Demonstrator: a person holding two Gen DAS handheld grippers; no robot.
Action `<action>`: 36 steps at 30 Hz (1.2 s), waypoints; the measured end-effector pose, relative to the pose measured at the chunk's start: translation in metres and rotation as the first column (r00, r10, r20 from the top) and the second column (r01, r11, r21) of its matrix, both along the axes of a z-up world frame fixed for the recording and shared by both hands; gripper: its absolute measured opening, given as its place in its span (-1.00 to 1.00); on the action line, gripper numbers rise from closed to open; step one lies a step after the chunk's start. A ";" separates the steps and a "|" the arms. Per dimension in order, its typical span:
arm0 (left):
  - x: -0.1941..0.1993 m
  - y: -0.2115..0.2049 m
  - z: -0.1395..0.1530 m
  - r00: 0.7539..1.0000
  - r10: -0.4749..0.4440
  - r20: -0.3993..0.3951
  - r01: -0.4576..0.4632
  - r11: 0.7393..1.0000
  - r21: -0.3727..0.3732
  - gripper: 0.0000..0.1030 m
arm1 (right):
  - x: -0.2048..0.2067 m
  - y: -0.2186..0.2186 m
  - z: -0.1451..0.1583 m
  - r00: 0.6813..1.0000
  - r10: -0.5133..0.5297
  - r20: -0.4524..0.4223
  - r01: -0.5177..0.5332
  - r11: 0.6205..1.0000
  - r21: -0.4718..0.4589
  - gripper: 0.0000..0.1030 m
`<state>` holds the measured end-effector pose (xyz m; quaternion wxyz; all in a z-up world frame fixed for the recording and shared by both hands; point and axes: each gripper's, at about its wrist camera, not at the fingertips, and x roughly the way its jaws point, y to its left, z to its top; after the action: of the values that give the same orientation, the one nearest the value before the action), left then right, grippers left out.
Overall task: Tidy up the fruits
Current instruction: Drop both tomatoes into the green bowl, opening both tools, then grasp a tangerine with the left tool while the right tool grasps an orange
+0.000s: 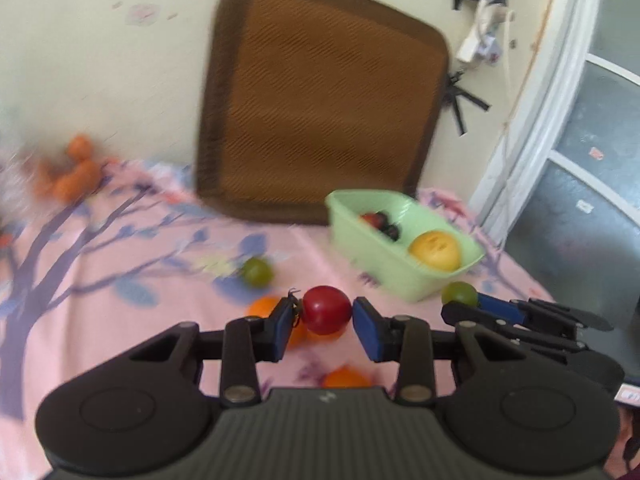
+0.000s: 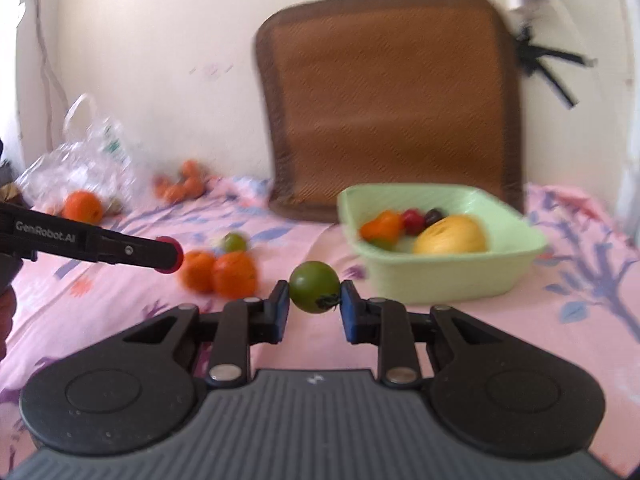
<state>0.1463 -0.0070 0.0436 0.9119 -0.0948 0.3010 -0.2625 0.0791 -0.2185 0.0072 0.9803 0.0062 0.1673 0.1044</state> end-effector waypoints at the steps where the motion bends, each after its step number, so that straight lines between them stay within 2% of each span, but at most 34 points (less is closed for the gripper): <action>1: 0.008 -0.010 0.007 1.000 -0.016 0.005 0.016 1.000 -0.007 -0.35 | 0.001 -0.009 0.004 0.999 -0.028 0.017 0.028 0.999 0.019 -0.43; 5: 0.048 -0.064 0.024 0.996 -0.085 0.010 0.085 0.996 -0.039 -0.34 | 0.022 -0.048 0.014 0.986 -0.164 0.044 0.160 0.983 0.088 -0.42; 11: 0.100 -0.127 0.010 0.993 -0.108 -0.050 0.105 0.993 -0.060 -0.34 | 0.087 -0.089 0.008 0.963 -0.264 -0.053 0.269 0.957 0.112 -0.42; 17: 0.111 -0.150 -0.010 0.992 -0.101 -0.074 0.101 0.995 -0.001 -0.31 | 0.100 -0.098 -0.002 0.967 -0.240 -0.080 0.247 0.965 0.084 -0.39; 19: 0.112 -0.151 -0.014 0.992 -0.090 -0.083 0.091 0.996 0.010 -0.18 | 0.099 -0.093 -0.003 0.971 -0.224 -0.078 0.229 0.971 0.062 -0.38; 20: 0.112 -0.149 -0.014 0.993 -0.079 -0.085 0.081 0.997 0.013 -0.10 | 0.097 -0.090 -0.003 0.972 -0.223 -0.074 0.228 0.972 0.052 -0.38; 23: 0.107 -0.142 -0.007 0.994 -0.073 -0.083 0.075 0.997 0.020 -0.08 | 0.084 -0.088 0.000 0.967 -0.252 -0.047 0.254 0.966 0.049 -0.37; 26: 0.086 -0.116 0.017 0.998 -0.064 -0.025 0.064 0.998 -0.007 -0.08 | 0.056 -0.091 0.007 0.962 -0.273 -0.001 0.271 0.957 0.098 -0.37; 30: 0.043 -0.057 0.044 0.998 -0.024 0.065 0.027 0.999 -0.039 -0.08 | 0.019 -0.086 0.009 0.972 -0.235 0.000 0.231 0.956 0.179 -0.38; 33: 0.014 -0.015 0.042 0.997 0.039 0.073 -0.037 0.999 -0.020 -0.08 | 0.002 -0.072 0.003 0.984 -0.173 -0.034 0.177 0.956 0.234 -0.37; 36: -0.009 0.005 0.023 0.996 0.075 0.047 -0.075 0.997 0.013 -0.08 | 0.001 -0.050 -0.002 0.994 -0.077 -0.083 0.097 0.959 0.268 -0.37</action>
<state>0.1369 -0.0021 0.0668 0.9284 -0.0931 0.2782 -0.2280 0.0802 -0.2680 0.0054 0.9672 0.1515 0.1862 0.0829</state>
